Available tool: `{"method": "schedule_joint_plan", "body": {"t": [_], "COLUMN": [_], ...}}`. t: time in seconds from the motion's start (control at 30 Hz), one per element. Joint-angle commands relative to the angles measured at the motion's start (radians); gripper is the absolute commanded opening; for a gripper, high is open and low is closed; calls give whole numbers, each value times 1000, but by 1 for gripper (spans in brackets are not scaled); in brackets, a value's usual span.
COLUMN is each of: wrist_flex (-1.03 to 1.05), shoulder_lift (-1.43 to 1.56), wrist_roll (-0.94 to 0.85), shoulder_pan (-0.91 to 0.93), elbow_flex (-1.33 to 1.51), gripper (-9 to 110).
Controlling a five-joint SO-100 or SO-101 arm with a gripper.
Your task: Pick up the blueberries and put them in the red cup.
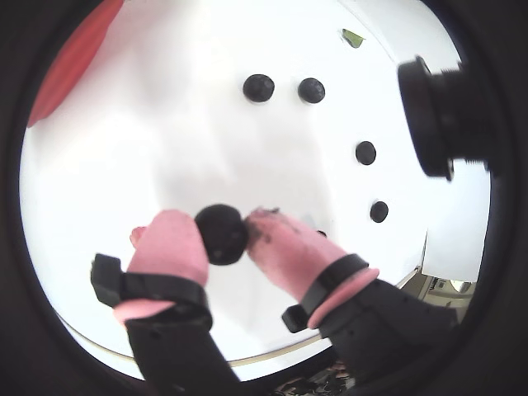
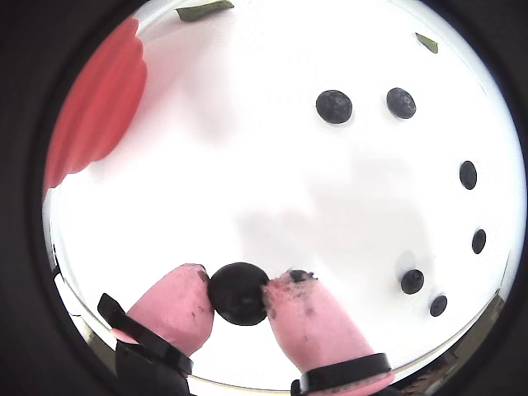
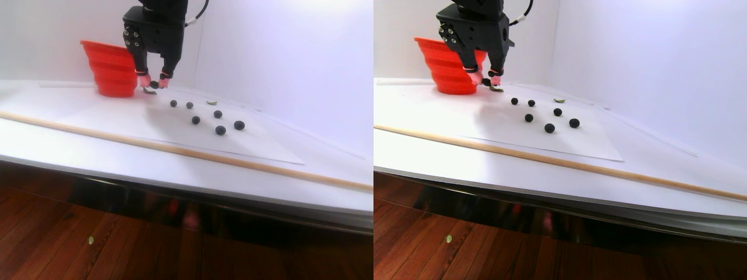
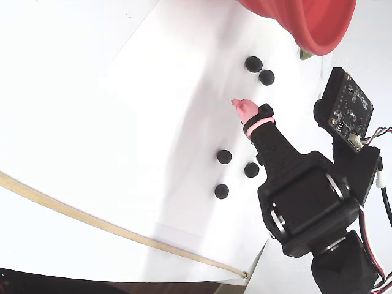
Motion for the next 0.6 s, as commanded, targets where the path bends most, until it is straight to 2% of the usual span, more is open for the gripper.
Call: {"method": "schedule_joint_plan", "body": {"t": [0.0,0.57], "wrist_flex": [6,52], "shoulder_lift": [127,222], "wrist_roll": [-3,-25], "shoulder_pan": [-11,-94], "elbow_flex": [-23,-64], "gripper": [11,11]}}
